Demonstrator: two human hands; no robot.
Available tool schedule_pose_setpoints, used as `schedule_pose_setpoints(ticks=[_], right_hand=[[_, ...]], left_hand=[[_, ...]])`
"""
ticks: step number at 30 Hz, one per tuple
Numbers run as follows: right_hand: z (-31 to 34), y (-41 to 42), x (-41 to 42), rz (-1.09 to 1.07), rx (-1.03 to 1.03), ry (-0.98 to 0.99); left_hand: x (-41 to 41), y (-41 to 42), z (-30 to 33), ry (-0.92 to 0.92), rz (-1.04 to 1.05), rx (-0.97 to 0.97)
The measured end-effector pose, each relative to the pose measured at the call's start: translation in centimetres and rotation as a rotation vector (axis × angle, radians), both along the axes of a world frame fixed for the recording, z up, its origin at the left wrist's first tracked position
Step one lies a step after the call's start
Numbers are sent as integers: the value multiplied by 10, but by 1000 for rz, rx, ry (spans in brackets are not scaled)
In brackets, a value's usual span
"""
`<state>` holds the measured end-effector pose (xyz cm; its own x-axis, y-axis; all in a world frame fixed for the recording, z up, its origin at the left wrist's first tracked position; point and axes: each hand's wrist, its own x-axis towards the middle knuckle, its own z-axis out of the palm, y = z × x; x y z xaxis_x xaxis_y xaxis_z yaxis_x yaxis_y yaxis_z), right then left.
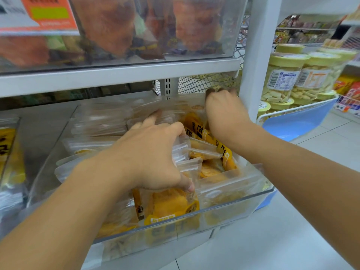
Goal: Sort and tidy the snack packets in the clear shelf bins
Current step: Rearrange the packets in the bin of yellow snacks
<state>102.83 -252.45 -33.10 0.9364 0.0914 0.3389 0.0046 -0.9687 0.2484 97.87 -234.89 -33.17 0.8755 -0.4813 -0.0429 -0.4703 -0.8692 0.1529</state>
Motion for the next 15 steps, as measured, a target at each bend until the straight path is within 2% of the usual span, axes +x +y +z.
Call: schedule_pose_setpoints(ticks=[4, 6, 12, 15], right_hand=[[-4, -3, 3, 2, 263, -27], [-3, -7, 1, -10, 331, -59], [14, -26, -36, 15, 314, 41], [24, -37, -52, 137, 269, 92]], left_hand=[[0, 1, 0, 2, 1, 4], [-1, 0, 1, 4, -1, 2], [-1, 0, 1, 10, -8, -8], [0, 1, 1, 15, -8, 1]])
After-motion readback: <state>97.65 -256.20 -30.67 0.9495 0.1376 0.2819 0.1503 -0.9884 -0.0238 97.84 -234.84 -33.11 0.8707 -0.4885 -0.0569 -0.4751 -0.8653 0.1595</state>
